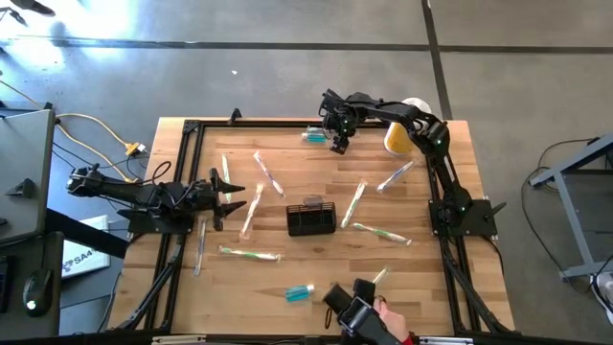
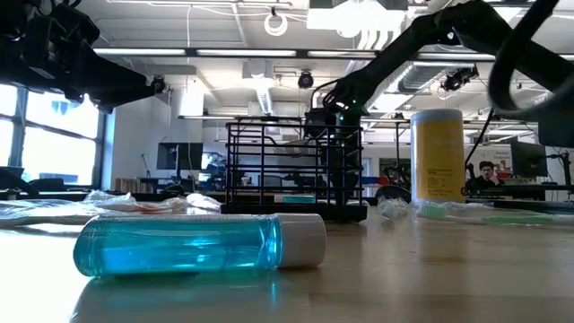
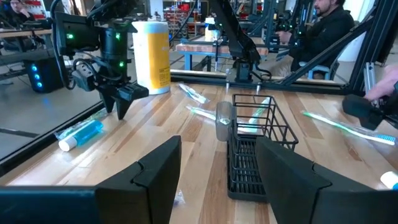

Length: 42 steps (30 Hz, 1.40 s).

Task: Pick & Place toothbrushing station
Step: Put the green toothbrush into the black mesh organizer

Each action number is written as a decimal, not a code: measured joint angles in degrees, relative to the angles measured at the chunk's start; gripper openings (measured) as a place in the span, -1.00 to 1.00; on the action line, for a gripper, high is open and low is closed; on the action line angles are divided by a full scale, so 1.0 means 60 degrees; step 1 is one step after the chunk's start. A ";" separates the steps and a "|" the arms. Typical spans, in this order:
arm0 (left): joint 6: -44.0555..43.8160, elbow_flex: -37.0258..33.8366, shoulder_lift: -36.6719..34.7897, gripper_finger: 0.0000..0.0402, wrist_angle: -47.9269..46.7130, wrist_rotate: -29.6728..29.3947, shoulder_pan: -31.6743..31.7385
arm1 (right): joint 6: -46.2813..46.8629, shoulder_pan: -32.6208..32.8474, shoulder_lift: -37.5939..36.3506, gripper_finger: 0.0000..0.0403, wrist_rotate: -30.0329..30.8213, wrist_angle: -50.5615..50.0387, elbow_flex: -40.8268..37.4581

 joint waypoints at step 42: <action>-0.0237 0.0000 -0.0003 0.01 -0.0004 0.0015 0.0000 | -0.0444 0.0031 0.0048 -0.99 0.2627 0.0826 -0.0029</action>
